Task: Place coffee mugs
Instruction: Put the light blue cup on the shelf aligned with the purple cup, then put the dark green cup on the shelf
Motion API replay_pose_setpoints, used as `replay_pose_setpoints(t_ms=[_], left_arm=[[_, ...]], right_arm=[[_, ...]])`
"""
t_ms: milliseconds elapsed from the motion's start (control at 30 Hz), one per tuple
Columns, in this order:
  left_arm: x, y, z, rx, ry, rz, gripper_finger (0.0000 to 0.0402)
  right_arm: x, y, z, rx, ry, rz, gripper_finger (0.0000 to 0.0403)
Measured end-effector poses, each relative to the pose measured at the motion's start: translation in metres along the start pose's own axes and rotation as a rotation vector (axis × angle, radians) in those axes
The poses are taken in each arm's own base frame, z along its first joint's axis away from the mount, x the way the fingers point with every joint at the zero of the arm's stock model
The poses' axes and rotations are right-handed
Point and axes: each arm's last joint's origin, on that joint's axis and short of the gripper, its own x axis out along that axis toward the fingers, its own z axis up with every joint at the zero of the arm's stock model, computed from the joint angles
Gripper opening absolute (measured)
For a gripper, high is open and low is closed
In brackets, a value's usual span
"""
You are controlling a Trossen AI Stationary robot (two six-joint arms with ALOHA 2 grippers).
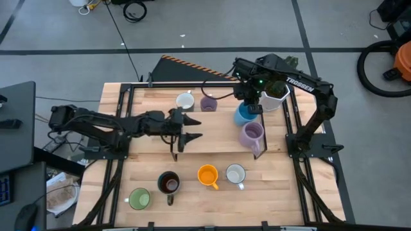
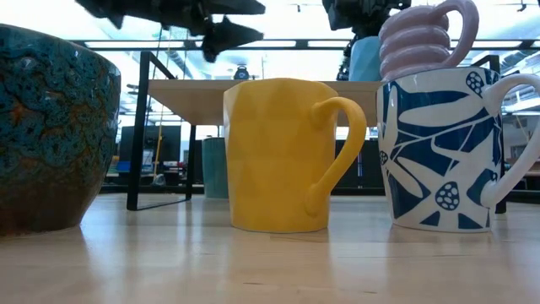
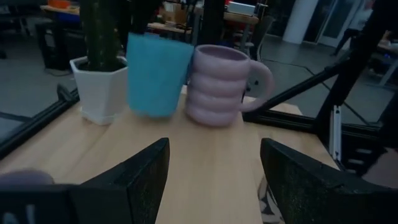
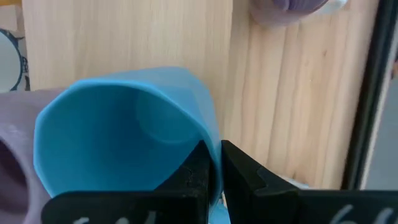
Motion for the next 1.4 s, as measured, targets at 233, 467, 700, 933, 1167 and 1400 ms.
replay_pose_setpoints(t_ms=[233,467,700,933,1167,1400], left_arm=[[0.024,-0.004,0.013,0.052,-0.010,0.009,0.0258],[0.044,-0.004,0.009,0.076,-0.001,0.024,0.0258],[0.070,0.011,-0.015,0.066,0.002,0.061,0.0258],[0.081,0.022,-0.028,0.042,0.017,0.090,0.0258],[0.079,0.022,-0.021,0.051,-0.016,0.015,0.0258],[0.070,0.018,-0.011,0.142,-0.014,0.008,0.0258]], right_arm=[[0.012,-0.001,-0.004,0.027,0.066,-0.014,0.0031],[0.012,0.000,-0.003,0.021,0.069,-0.020,0.0034],[0.014,0.002,-0.002,0.020,0.079,-0.022,0.0069],[0.014,0.002,-0.002,0.017,0.091,-0.050,0.0115],[-0.006,0.005,-0.003,0.027,0.028,-0.101,0.0126],[-0.031,0.017,0.003,0.038,-0.073,-0.135,0.0126]])
